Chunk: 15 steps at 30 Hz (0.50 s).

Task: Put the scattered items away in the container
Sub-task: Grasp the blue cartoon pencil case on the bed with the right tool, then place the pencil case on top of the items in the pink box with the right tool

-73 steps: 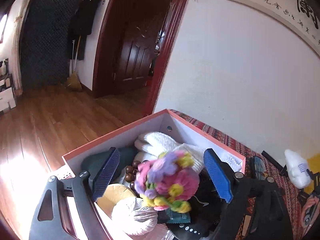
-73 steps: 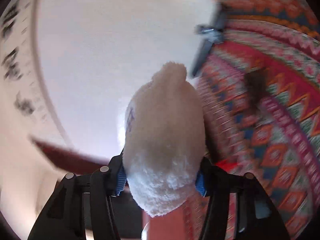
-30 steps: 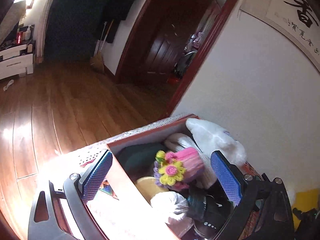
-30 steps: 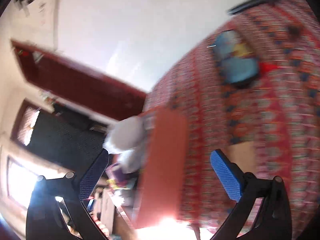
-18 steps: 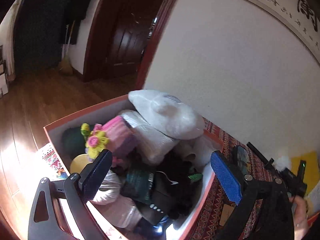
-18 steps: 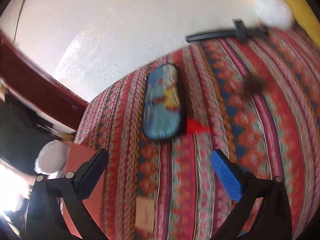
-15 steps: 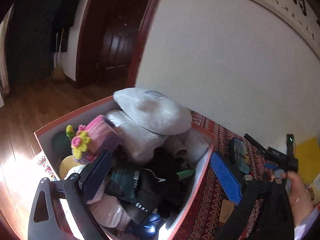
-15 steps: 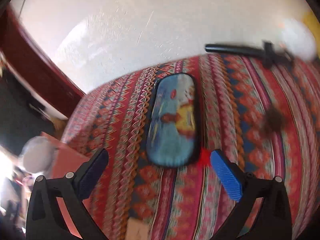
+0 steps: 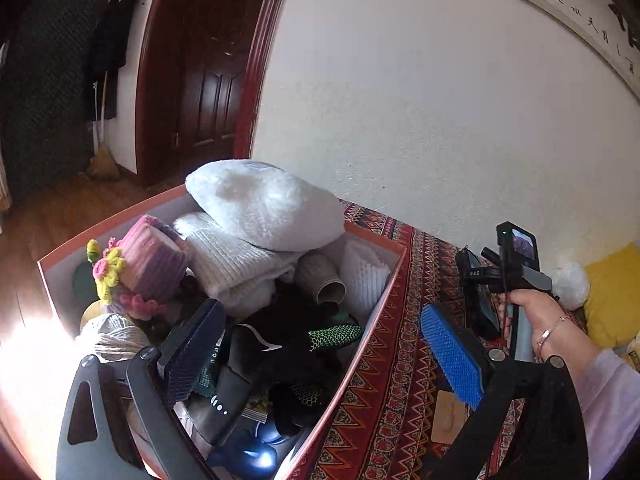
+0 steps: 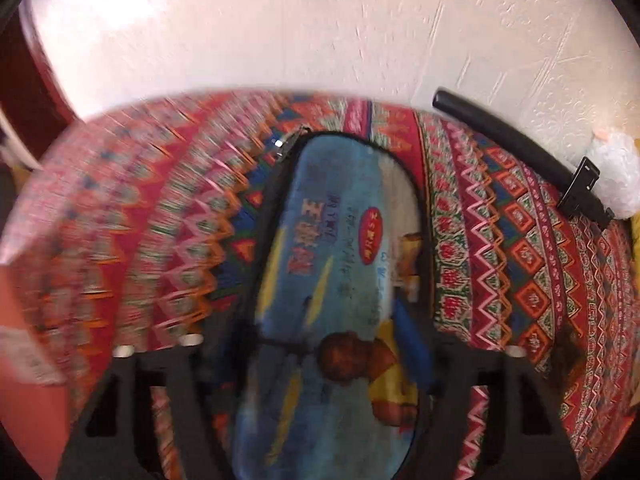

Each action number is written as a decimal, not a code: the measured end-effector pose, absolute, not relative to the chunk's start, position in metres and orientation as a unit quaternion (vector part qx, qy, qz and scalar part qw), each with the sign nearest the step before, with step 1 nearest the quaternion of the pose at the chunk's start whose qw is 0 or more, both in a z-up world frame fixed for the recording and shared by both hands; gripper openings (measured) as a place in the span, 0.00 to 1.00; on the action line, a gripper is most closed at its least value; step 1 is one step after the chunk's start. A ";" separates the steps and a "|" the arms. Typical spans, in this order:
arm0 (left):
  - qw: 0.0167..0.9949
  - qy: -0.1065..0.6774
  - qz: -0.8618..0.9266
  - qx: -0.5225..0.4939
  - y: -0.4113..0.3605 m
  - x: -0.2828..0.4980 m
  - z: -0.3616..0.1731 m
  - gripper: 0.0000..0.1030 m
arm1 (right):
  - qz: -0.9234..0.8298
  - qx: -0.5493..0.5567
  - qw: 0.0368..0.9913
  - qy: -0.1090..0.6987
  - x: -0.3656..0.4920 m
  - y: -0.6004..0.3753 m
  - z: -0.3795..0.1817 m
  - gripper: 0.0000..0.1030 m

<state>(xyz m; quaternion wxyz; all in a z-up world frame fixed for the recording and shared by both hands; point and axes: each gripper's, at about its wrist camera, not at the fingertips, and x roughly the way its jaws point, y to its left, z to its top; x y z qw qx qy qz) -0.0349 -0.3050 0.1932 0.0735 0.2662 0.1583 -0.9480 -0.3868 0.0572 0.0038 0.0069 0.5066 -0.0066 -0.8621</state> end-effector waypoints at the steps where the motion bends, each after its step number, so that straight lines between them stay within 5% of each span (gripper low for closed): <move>1: 0.079 0.162 -0.949 0.259 -0.312 -0.032 0.198 0.96 | -0.866 0.499 0.026 -0.026 -0.376 0.063 0.020 0.53; 8: 0.213 0.204 -0.926 0.237 -0.424 0.003 0.210 0.96 | -0.910 0.381 0.162 0.007 -0.271 0.001 0.178 0.49; 15: 0.302 0.293 -0.879 0.224 -0.523 0.046 0.194 0.96 | -0.933 0.144 0.210 0.252 -0.126 -0.195 0.298 0.51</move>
